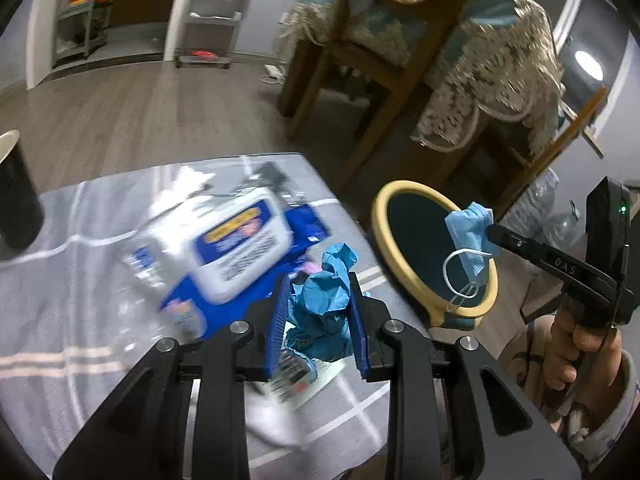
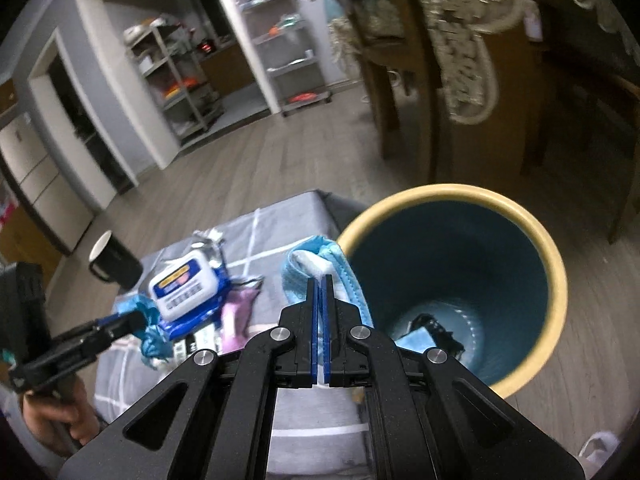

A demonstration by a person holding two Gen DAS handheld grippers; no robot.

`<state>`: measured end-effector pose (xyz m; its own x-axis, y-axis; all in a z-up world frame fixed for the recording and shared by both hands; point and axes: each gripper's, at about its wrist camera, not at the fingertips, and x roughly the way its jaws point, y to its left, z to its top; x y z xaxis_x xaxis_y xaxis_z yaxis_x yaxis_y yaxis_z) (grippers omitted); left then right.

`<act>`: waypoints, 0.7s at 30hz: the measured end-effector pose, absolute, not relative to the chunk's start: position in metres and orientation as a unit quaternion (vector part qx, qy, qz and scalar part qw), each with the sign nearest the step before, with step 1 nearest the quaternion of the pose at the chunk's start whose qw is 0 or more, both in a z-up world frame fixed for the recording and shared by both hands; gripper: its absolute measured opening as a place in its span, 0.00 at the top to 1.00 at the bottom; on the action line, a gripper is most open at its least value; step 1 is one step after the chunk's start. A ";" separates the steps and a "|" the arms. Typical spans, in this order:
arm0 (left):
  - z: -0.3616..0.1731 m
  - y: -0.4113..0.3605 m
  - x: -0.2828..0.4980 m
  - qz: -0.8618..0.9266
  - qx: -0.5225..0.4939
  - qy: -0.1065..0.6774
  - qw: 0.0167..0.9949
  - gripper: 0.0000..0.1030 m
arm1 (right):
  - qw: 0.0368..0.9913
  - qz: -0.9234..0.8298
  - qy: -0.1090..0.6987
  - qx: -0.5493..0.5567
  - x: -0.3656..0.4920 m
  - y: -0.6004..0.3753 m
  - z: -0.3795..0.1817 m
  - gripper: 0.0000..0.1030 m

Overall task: Collect trash
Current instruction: 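Carry the glove and mask over the bin and open both tools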

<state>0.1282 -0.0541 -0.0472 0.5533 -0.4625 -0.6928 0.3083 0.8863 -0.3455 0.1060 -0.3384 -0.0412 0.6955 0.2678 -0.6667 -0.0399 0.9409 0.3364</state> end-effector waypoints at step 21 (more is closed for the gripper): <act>-0.062 -0.235 0.192 -0.285 -0.066 0.446 0.846 0.71 | 0.894 -0.016 0.358 0.270 0.101 -0.416 -0.063 0.97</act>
